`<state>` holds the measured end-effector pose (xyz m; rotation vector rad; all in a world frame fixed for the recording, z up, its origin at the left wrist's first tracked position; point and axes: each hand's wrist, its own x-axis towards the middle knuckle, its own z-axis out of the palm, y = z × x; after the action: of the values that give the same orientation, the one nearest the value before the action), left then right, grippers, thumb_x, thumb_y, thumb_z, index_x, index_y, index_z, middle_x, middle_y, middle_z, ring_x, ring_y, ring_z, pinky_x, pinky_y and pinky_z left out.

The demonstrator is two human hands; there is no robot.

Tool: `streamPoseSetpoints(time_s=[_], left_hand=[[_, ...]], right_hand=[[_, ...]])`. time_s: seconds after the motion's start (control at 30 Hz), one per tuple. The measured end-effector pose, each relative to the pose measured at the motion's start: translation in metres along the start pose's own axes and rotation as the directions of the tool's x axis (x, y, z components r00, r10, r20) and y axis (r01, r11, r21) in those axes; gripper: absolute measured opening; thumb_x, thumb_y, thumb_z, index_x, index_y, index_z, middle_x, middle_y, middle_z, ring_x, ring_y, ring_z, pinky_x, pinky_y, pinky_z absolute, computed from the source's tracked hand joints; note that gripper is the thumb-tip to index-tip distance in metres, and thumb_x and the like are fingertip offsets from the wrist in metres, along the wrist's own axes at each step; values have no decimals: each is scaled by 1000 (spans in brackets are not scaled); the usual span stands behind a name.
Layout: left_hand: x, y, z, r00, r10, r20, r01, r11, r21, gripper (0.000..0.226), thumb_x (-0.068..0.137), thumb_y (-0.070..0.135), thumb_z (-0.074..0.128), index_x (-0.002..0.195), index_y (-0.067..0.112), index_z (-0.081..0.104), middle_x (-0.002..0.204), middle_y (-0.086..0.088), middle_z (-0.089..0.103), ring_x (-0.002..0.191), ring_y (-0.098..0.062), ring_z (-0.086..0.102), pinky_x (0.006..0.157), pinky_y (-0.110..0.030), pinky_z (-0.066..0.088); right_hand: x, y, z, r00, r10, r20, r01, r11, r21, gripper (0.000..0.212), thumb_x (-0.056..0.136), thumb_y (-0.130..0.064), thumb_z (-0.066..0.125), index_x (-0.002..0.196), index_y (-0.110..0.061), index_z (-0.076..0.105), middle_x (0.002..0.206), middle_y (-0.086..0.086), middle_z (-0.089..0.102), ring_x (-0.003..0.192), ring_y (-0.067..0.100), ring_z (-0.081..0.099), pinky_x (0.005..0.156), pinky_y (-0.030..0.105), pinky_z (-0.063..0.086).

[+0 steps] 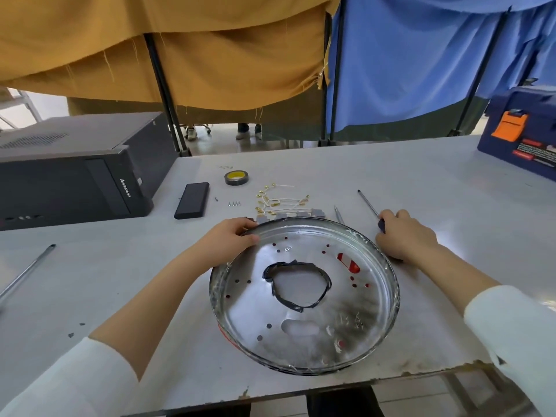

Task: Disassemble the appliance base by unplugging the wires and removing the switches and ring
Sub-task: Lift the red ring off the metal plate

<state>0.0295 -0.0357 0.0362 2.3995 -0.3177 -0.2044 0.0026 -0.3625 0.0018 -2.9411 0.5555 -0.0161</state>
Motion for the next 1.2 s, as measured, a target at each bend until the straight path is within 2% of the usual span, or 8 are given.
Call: streamPoseSetpoints(time_s=[0.17,0.3,0.4,0.53,0.7,0.8,0.97,1.2], left_hand=[[-4,-5,-6,998,-64,9,64,953,-296,23,92,42,55,109,29,64,106,10,65,91,-5,60,70,-14,43],[-12,-13,-10,984,-172,51,169,798,-579,22,98,33,48,96,29,69,93,11,71,79,-9,68,70,-24,53],[-18,-22,-9,974,-212,76,215,772,-598,17,96,19,53,100,23,70,88,-1,74,72,-16,68,64,-26,56],[-26,-25,-7,978,-170,124,210,763,-611,15,91,13,59,99,18,71,86,-5,75,73,-15,71,60,-24,55],[-29,-29,-9,987,-99,124,150,838,-524,21,89,-3,52,95,9,68,82,-9,69,71,-19,63,71,-30,53],[-27,-28,-2,998,-58,20,62,953,-295,20,87,5,57,97,19,67,88,6,68,78,-9,64,71,-19,48],[-22,-43,-7,980,46,-193,-28,995,94,37,84,-2,48,111,17,64,106,2,66,100,-19,59,82,-21,40],[-27,-92,-54,966,56,-254,19,958,285,39,82,-8,48,108,15,65,110,-4,67,104,-25,58,82,-26,39]], right_hand=[[-11,-11,-19,984,-73,-161,84,994,64,46,98,-44,36,132,-15,44,129,13,45,118,32,42,87,42,42],[-35,-33,-48,988,-152,13,132,895,427,57,91,-64,35,109,-14,57,100,5,63,77,17,55,63,32,41],[-56,-43,-52,948,-231,217,157,937,312,37,91,-55,48,99,-20,57,88,0,60,60,13,51,50,24,38],[-61,-43,-42,929,-343,142,297,917,267,13,97,-29,47,91,-19,54,81,-3,55,75,16,54,60,28,39],[-54,-28,-46,964,-264,-22,254,897,362,19,96,-24,47,90,-14,61,86,4,62,77,18,55,64,29,40],[-48,-13,-54,988,-149,-50,155,873,463,19,95,-21,50,86,-8,61,78,9,62,65,21,55,52,26,38],[-43,-1,-61,999,-32,1,27,834,552,19,94,-14,49,78,-6,55,65,10,52,52,23,47,44,22,36],[-54,-27,-48,974,-105,199,-34,803,595,16,96,-14,48,89,-6,60,79,13,62,64,25,56,55,27,43]])
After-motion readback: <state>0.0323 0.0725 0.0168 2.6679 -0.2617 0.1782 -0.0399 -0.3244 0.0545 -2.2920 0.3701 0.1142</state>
